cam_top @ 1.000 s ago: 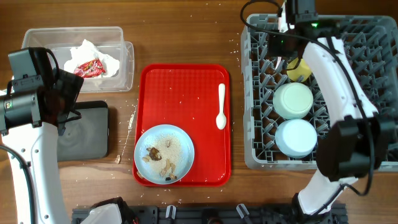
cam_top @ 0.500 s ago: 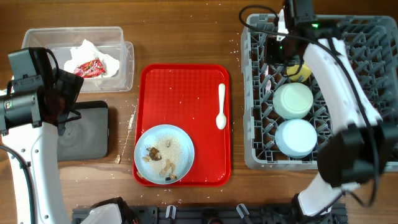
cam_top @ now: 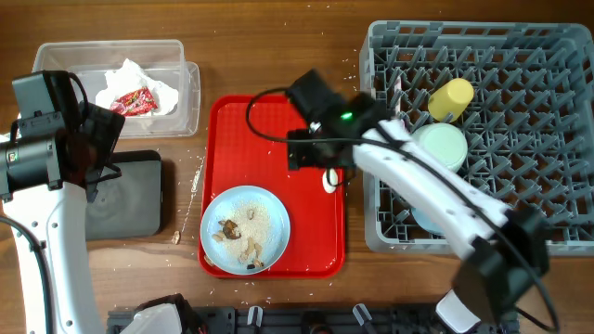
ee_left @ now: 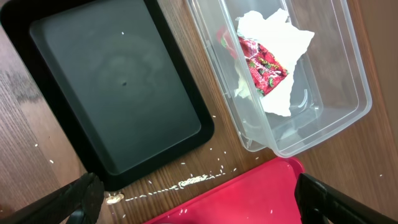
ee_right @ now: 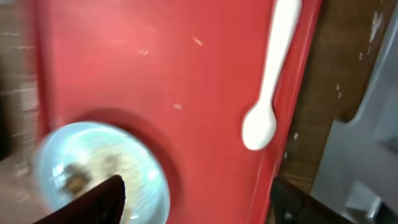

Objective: Sort waste into correct bins and load items into the dishwasher rack
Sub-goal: 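Reach the right gripper to the white spoon on the red tray and grasp it, then carry the white spoon into the rack and open the right gripper, then lift the right gripper up out of the rack, then grasp the light-blue plate rim with the left gripper and lift it, then tip the plate over the black tray to dump the food scraps, then set the emptied plate back down on the red tray with left gripper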

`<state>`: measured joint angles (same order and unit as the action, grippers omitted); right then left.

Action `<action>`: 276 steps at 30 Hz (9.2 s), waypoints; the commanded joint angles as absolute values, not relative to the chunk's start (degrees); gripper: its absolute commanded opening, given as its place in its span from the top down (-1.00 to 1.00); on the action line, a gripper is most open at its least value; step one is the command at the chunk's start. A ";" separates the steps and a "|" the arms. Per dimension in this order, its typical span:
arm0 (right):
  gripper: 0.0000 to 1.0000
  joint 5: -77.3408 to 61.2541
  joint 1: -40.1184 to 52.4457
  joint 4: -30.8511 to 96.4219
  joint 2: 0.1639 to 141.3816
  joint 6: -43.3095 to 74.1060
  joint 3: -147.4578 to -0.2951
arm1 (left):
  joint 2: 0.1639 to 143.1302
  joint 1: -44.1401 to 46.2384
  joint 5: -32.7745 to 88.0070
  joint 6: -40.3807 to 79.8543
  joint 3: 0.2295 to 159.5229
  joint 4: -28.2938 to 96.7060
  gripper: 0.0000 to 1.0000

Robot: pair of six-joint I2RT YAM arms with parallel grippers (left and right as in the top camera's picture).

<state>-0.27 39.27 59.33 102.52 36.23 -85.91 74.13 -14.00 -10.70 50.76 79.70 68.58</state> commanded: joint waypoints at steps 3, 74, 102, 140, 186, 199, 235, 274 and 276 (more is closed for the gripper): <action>-0.51 3.44 38.57 56.21 110.54 41.34 -84.84 | 73.84 -14.15 -11.44 51.27 79.53 68.42 -1.00; -0.99 -1.52 -15.05 65.21 87.09 28.64 -102.63 | 73.84 -14.15 -11.44 51.27 79.53 68.42 -1.00; -0.99 -1.50 -15.07 65.21 87.46 28.67 -102.63 | 82.04 53.17 -0.73 75.92 57.10 59.59 -0.38; -0.99 -1.52 -15.07 65.21 87.46 28.67 -102.63 | 102.10 47.72 -1.58 46.89 57.10 53.56 0.01; -0.99 -1.50 -15.07 65.21 87.55 28.67 -102.63 | 103.92 46.81 -16.47 48.82 76.29 75.37 0.92; -0.99 -1.50 -15.07 65.21 87.55 28.64 -102.63 | 103.83 21.02 -21.91 34.65 90.91 76.40 0.92; -1.00 -1.50 -15.07 65.21 87.55 28.64 -102.63 | 99.00 -50.98 61.34 10.28 90.96 76.58 0.92; -1.00 -1.50 -15.07 65.21 87.55 28.67 -102.63 | 91.57 12.84 35.46 23.99 82.70 70.35 0.92; -0.99 -1.50 -15.07 65.21 87.55 28.67 -102.63 | 91.96 21.47 23.05 34.22 80.42 63.96 0.92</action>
